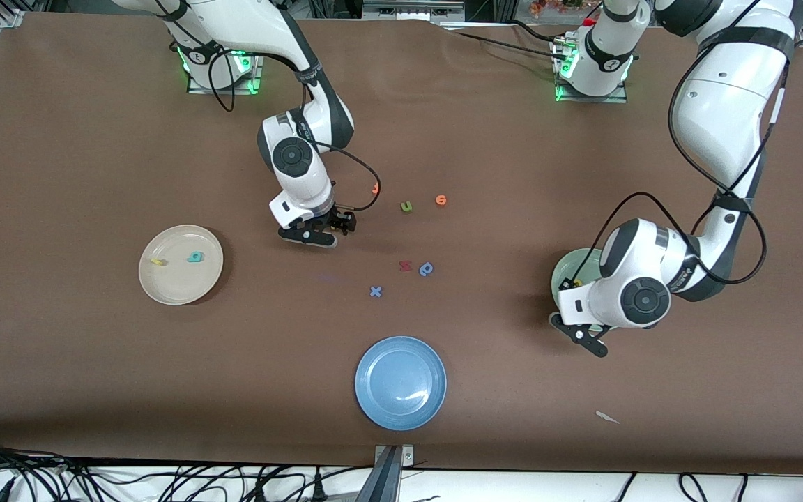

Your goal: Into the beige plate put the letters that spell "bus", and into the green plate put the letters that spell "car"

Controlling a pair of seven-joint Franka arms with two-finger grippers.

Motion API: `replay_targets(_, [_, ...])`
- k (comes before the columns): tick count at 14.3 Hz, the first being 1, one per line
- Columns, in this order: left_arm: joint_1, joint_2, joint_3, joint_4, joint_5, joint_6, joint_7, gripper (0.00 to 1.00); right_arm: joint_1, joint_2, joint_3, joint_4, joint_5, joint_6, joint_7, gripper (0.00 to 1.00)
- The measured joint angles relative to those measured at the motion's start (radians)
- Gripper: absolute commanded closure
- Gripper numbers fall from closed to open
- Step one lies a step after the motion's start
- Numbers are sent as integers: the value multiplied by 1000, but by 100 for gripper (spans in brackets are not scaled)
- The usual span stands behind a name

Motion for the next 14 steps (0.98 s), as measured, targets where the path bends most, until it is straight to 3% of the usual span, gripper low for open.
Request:
replay_targets(6, [23,-50,0,31,0,-16,0,0,2,1,6,3,0,0,10,39])
replay_targets(14, [25,-402,-9,50,-67,-345,-7,0,3,2,17,11,3,0,28,60])
